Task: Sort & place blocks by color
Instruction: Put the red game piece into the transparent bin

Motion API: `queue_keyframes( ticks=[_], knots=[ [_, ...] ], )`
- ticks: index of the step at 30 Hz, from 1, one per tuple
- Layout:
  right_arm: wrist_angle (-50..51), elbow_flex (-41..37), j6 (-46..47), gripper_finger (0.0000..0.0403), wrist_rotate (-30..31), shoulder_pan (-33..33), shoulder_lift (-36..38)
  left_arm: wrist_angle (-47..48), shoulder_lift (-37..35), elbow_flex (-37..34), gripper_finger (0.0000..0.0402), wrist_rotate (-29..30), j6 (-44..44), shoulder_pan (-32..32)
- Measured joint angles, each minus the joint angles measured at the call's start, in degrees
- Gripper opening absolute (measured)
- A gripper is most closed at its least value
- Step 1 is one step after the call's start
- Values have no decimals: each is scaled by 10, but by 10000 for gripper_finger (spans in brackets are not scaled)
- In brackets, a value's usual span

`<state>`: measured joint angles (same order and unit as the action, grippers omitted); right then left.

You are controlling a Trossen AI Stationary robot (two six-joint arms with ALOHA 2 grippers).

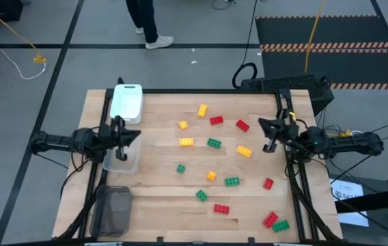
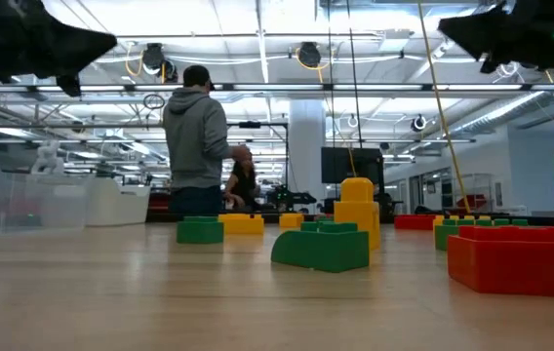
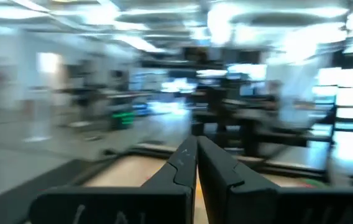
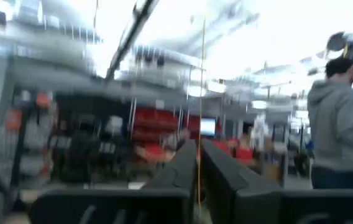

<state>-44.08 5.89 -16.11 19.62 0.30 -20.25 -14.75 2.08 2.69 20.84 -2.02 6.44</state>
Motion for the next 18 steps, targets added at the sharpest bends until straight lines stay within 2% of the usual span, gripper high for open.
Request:
queue_keyframes(
  ticks=[2, 5, 8, 11, 14, 18],
  knots=[
    [8, 35, -11, 49, 0, -5, -41, 37, 16, 28, 35, 57, -7, 0],
    [61, 108, -36, 83, 11, -11, -104, 101, 55, 86, 63, 83, 3, 0],
    [200, 199, -55, 121, 50, -18, -166, 156, 112, 150, 95, 112, 10, 0],
    [316, 291, -30, 159, 104, -29, -231, 192, 181, 204, 135, 176, 10, 0],
    [419, 377, 17, 188, 152, -39, -286, 187, 255, 240, 176, 244, 20, 0],
    [631, 517, 84, 205, 163, -60, -362, 149, 356, 274, 216, 288, 50, 0]
  ],
)
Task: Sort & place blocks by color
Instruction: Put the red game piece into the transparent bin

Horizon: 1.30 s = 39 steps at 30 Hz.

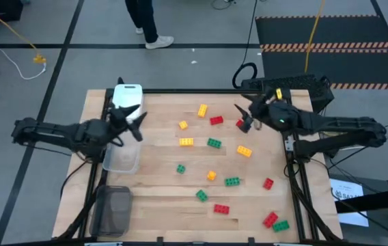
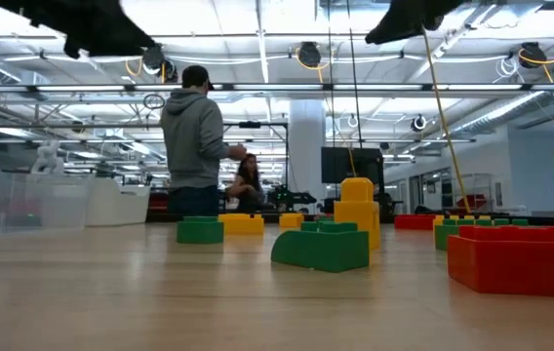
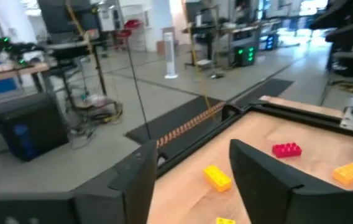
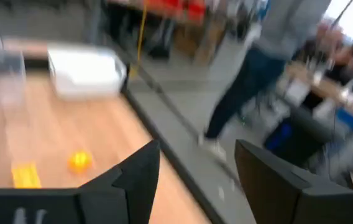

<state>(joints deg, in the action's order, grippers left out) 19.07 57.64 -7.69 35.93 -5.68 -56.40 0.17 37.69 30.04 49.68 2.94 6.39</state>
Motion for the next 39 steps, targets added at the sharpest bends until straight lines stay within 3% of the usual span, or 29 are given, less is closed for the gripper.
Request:
queue_keyframes(
  ticks=[4, 9, 16, 29, 35, 39],
  knots=[
    [197, 137, 57, 205, -14, -27, -87, -12, 91, 29, 234, 1, 28, 0],
    [356, 255, 104, 206, -79, -69, -182, -11, 170, 76, 237, 3, 11, 0],
    [495, 241, 144, 206, -134, -121, -269, 61, 198, 144, 237, -12, -2, 26],
    [344, 19, 156, 206, -139, -166, -287, 92, 184, 150, 237, -13, -9, 59],
    [246, -33, 145, 206, -256, -200, -286, 92, 184, 150, 237, -13, -7, 59],
    [235, -42, 142, 206, -257, -219, -286, 91, 184, 150, 237, -13, -4, 57]
  ],
)
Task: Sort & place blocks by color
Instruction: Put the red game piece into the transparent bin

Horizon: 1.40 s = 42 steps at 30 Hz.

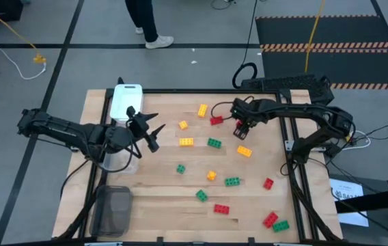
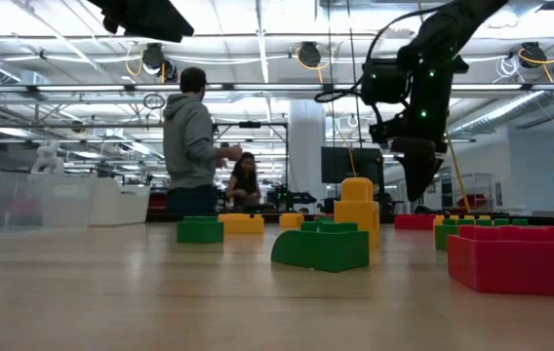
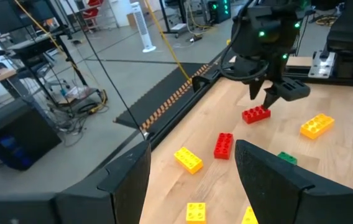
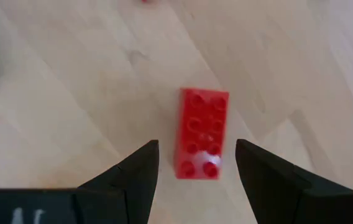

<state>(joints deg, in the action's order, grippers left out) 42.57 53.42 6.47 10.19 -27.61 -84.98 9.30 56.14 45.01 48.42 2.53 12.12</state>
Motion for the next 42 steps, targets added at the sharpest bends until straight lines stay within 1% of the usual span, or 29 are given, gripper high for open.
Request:
queue_keyframes(
  ticks=[5, 9, 15, 25, 29, 31, 34, 35, 42],
  knots=[
    [-19, -15, -1, 206, -1, -22, 0, 0, 0, 0, 237, 0, 7, 0],
    [-52, -38, 0, 206, -42, -32, 0, 0, 0, 0, 237, 0, 10, 0],
    [-80, -51, -7, 206, -44, -32, 0, 0, 0, 0, 237, 0, 9, 0],
    [-132, -104, -25, 203, -43, -33, 0, 0, 0, 0, 237, 0, 9, 0],
    [-150, -107, -51, 186, -43, -31, 0, 0, 0, 0, 237, 0, 6, 0],
    [-151, -107, -62, 166, -43, -31, 0, 0, 0, 0, 237, 0, 1, 0],
    [-152, -107, -76, 127, -43, -30, 0, 0, 0, 0, 237, 0, 1, 0],
    [-152, -107, -81, 120, -43, -30, 1, 0, 0, 0, 237, 0, 0, 0],
    [-156, -107, -93, 120, -43, -29, 9, 0, 0, 0, 237, 0, -9, 0]
  ],
)
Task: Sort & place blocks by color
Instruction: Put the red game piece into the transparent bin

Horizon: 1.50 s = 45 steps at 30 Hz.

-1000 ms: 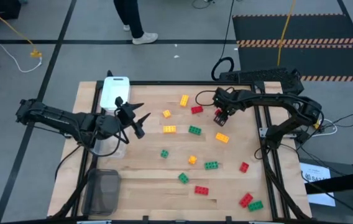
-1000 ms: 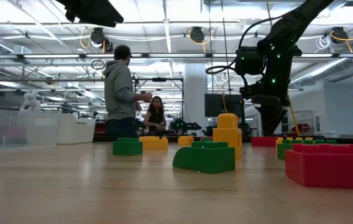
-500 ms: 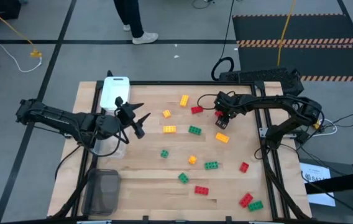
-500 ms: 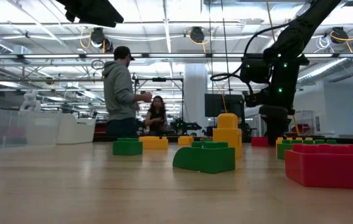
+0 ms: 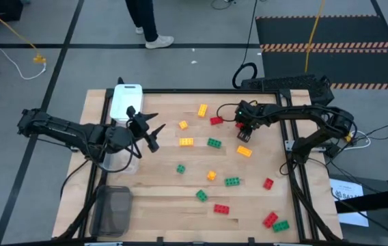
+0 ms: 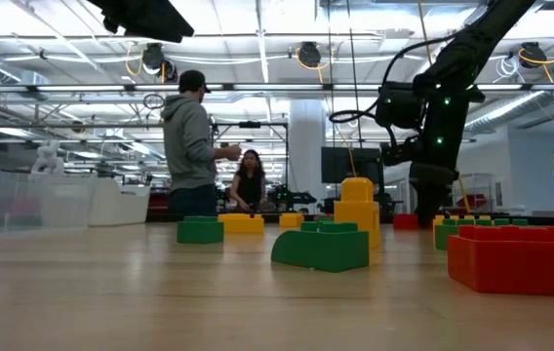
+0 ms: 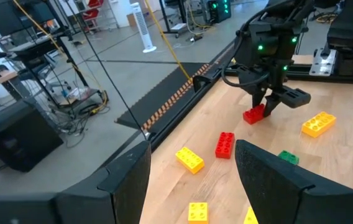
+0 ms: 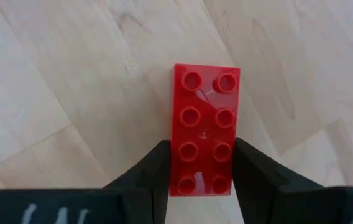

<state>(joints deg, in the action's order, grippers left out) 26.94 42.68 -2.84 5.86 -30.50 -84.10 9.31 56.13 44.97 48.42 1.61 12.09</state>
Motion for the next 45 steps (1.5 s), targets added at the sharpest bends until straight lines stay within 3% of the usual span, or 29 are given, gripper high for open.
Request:
queue_keyframes(
  ticks=[4, 8, 13, 18, 23, 26, 34, 45],
  knots=[
    [-24, 0, -7, 120, -10, 25, 52, 4, 0, 0, 237, 0, -23, 0],
    [-101, 0, 35, 120, -86, 62, 132, 4, 1, 0, 237, -12, -64, 5],
    [-256, 0, 26, 120, -189, 150, 206, -58, 24, -1, 237, -88, -106, 8],
    [-373, 1, -45, 120, -117, 250, 212, -208, 72, -1, 237, -127, -105, -3],
    [-400, 1, -76, 120, -101, 291, 179, -269, 124, -1, 237, -258, -115, -12],
    [-436, 1, -87, 120, -100, 313, 154, -313, 158, -1, 237, -299, -99, -18],
    [-554, 1, -155, 120, -32, 349, 100, -366, 208, -1, 237, -306, -94, -20],
    [-627, 1, -149, 120, -31, 339, 58, -400, 215, 0, 237, -340, -70, -20]
  ],
)
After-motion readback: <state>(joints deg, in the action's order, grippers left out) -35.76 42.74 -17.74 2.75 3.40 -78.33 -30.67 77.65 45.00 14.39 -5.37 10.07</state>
